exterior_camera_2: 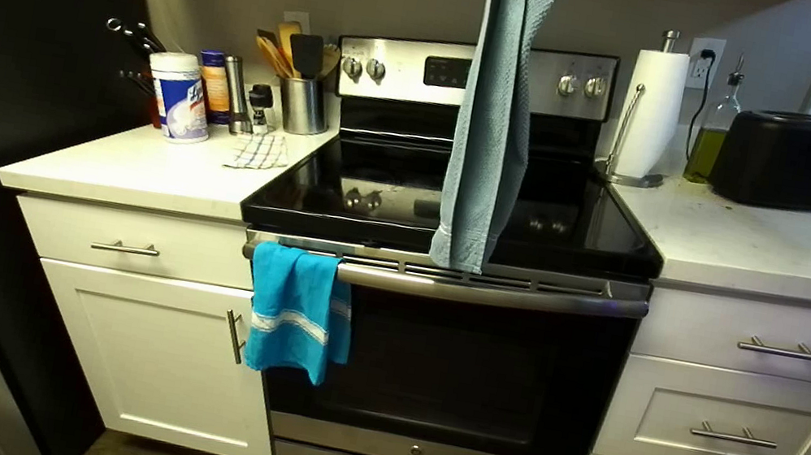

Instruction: Hang the light blue towel on the handle of the oven door.

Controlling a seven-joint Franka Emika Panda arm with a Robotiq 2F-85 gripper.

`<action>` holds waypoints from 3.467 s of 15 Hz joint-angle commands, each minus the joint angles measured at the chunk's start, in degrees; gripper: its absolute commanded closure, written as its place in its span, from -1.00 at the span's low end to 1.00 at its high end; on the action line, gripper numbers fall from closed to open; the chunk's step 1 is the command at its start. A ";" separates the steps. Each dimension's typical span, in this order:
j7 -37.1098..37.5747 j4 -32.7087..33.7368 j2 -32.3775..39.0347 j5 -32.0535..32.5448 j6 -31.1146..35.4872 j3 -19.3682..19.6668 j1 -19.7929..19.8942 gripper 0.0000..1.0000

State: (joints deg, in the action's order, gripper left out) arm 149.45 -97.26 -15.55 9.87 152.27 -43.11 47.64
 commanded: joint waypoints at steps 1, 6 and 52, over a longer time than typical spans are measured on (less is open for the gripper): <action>0.00 1.02 0.24 -5.28 0.13 -6.26 8.01 0.98; -0.03 -1.52 1.70 -10.19 2.81 -18.94 18.97 0.98; -99.40 -20.56 -3.74 -52.96 -5.56 -73.31 42.52 0.98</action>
State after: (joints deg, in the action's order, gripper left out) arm 60.31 -116.90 -22.46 -38.23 153.02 -117.50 90.39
